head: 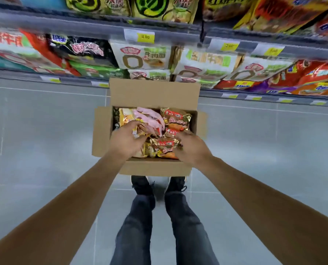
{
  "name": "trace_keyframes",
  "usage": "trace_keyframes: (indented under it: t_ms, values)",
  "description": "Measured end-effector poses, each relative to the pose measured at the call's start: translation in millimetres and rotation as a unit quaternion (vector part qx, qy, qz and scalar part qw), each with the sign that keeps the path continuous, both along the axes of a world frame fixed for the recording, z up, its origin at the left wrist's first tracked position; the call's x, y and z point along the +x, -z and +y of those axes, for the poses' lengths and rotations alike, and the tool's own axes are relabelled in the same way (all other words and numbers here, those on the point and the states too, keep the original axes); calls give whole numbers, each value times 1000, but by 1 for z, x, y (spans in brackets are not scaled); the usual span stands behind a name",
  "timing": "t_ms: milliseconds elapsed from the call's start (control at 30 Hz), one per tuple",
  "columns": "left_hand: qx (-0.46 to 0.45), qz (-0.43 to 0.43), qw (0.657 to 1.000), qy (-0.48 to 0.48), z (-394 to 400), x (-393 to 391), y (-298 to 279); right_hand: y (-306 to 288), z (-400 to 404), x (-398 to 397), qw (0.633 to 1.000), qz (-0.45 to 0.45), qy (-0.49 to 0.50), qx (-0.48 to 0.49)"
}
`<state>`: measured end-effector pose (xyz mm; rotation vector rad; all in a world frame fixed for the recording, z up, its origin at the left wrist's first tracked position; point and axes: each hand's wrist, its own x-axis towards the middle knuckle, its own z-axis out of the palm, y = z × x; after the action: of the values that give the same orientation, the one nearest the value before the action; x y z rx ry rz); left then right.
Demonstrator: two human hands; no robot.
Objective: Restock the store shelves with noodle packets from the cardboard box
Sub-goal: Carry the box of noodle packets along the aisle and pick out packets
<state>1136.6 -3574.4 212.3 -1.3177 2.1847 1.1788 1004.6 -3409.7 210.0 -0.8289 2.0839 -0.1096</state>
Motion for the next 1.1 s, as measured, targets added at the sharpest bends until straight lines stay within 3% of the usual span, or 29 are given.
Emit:
trace_keyframes:
  t_ms: [300,433,600,733,867,1000,1100]
  values:
    - [28,5,998,-49,-35,-19,171,202,-67,2,1000,4,23,-11]
    - [29,11,996,-83,-44,-18,219,252,-87,11,996,77,-38,-22]
    - [33,26,993,-114,-46,-6,257,294,-90,11,990,134,-16,-51]
    - [54,7,991,-122,-44,9,258,287,-73,-5,979,62,105,-162]
    - [106,22,983,-150,-38,13,242,243,-54,-29,954,-82,260,-128]
    - [178,47,969,-168,-28,4,221,205,-47,-48,928,-182,306,-110]
    - [229,104,954,-165,-22,0,208,188,-52,-55,925,-254,272,-72]
